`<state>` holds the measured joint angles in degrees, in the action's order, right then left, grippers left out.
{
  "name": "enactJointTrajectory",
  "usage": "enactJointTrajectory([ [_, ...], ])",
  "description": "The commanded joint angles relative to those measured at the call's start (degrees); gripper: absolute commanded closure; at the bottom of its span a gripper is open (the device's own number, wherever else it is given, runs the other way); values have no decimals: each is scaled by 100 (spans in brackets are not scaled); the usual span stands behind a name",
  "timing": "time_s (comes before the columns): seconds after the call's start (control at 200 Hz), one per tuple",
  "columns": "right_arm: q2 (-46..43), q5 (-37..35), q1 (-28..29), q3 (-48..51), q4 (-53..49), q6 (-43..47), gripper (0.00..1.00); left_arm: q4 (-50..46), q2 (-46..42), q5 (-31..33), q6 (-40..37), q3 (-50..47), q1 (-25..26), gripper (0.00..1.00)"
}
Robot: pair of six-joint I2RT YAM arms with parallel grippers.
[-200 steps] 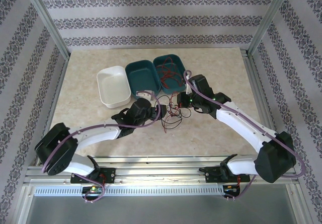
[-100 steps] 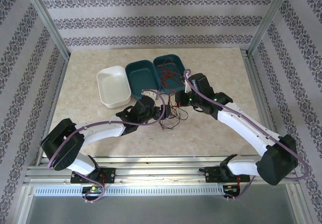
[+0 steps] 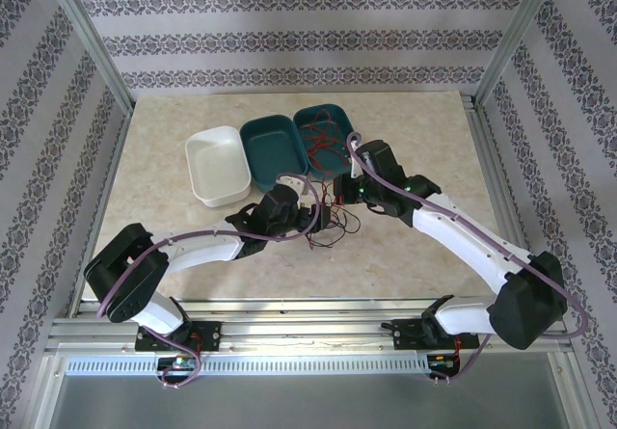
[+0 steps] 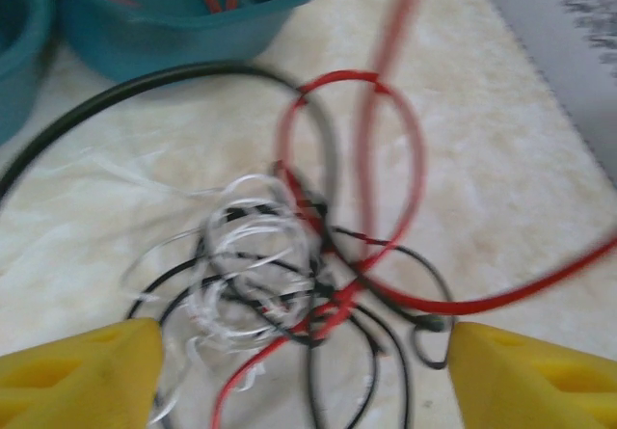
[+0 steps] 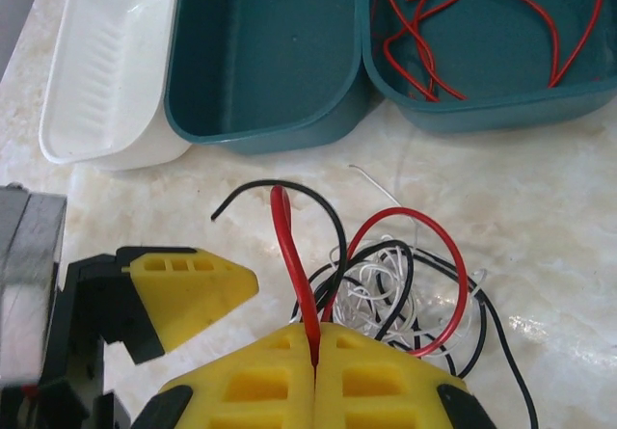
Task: Untangle the cables
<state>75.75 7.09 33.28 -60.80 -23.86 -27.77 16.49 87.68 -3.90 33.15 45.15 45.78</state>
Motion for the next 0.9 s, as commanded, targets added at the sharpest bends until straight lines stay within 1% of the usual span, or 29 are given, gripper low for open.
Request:
enactJointTrajectory([
  [0.0,165,-249,54,-270,-34,-93,100,887,55,-682,-290,-134,78,15],
  [0.15,247,-156,56,-355,65,-228,100,816,308,-352,-458,-148,115,12],
  [0.415,169,-114,63,-311,70,-334,100,1216,892,66,-106,-99,124,13],
  [0.52,110,-159,65,-295,3,-313,100,1211,971,178,27,-97,124,22],
  [0.57,59,-258,56,-316,-85,-240,100,1182,962,197,67,-120,124,29],
  [0.655,-51,-451,48,-380,-255,-123,100,1083,927,173,69,-180,124,46],
  [0.695,-112,-501,34,-415,-309,-68,100,1041,913,154,78,-227,124,50],
  [0.894,-390,-706,-21,-619,-580,130,100,1092,857,106,225,-597,124,51],
])
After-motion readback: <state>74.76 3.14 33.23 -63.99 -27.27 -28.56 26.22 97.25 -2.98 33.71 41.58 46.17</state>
